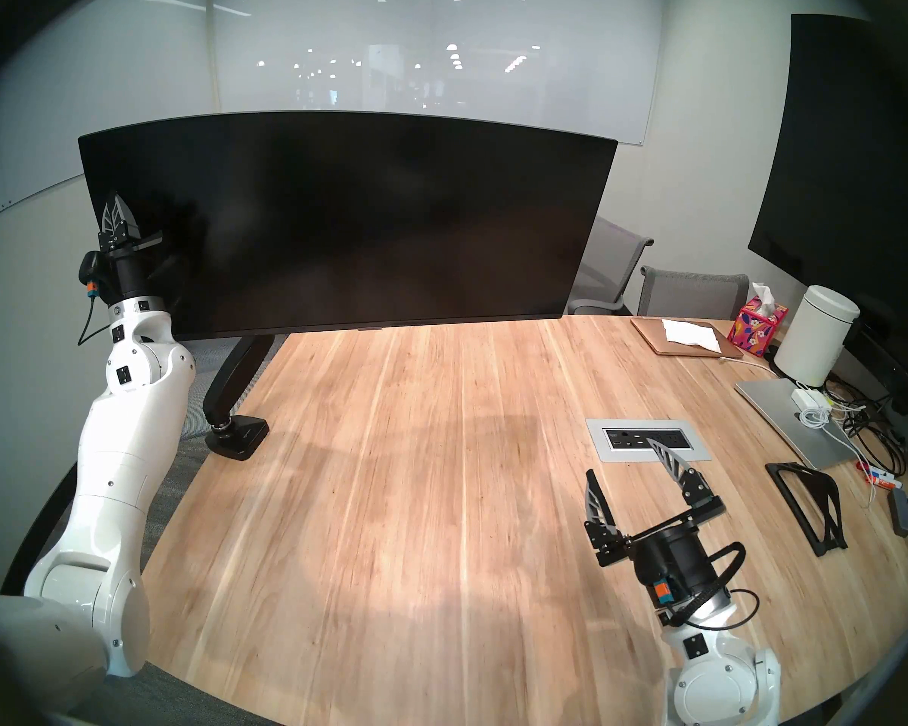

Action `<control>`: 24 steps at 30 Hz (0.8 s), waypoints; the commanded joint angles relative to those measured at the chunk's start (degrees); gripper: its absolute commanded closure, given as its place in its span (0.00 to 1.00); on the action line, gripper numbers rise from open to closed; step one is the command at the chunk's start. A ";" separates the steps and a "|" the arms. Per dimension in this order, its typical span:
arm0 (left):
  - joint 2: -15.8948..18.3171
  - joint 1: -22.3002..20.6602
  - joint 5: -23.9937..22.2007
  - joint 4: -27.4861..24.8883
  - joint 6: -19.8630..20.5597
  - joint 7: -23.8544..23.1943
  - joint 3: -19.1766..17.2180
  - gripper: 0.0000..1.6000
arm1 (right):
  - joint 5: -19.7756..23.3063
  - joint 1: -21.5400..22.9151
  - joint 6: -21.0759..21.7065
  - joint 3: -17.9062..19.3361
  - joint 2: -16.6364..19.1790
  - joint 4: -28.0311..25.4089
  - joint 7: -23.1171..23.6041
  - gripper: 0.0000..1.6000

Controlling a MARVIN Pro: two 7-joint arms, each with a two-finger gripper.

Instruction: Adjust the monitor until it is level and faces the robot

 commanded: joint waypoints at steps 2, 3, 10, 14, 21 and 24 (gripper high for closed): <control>0.23 -0.81 0.41 0.09 0.38 -0.09 0.41 1.00 | 0.39 0.07 -0.05 -0.02 -0.11 -1.22 -0.14 0.00; 0.23 -0.85 0.40 0.20 0.38 -0.08 0.45 1.00 | 0.39 0.07 -0.05 -0.02 -0.11 -1.23 -0.14 0.00; 0.19 -1.73 -0.20 1.57 1.01 0.13 0.60 1.00 | 0.38 0.07 -0.05 -0.02 -0.11 -1.22 -0.14 0.00; 0.28 -2.10 -0.65 2.34 1.29 0.11 0.55 1.00 | 0.38 0.07 -0.05 -0.02 -0.11 -1.22 -0.15 0.00; 0.63 -4.17 -2.07 5.58 2.22 0.23 0.47 1.00 | 0.37 0.08 -0.06 -0.02 -0.11 -1.21 -0.15 0.00; 0.82 -5.07 -2.30 7.07 2.15 0.12 0.54 1.00 | 0.37 0.08 -0.06 -0.02 -0.11 -1.20 -0.16 0.00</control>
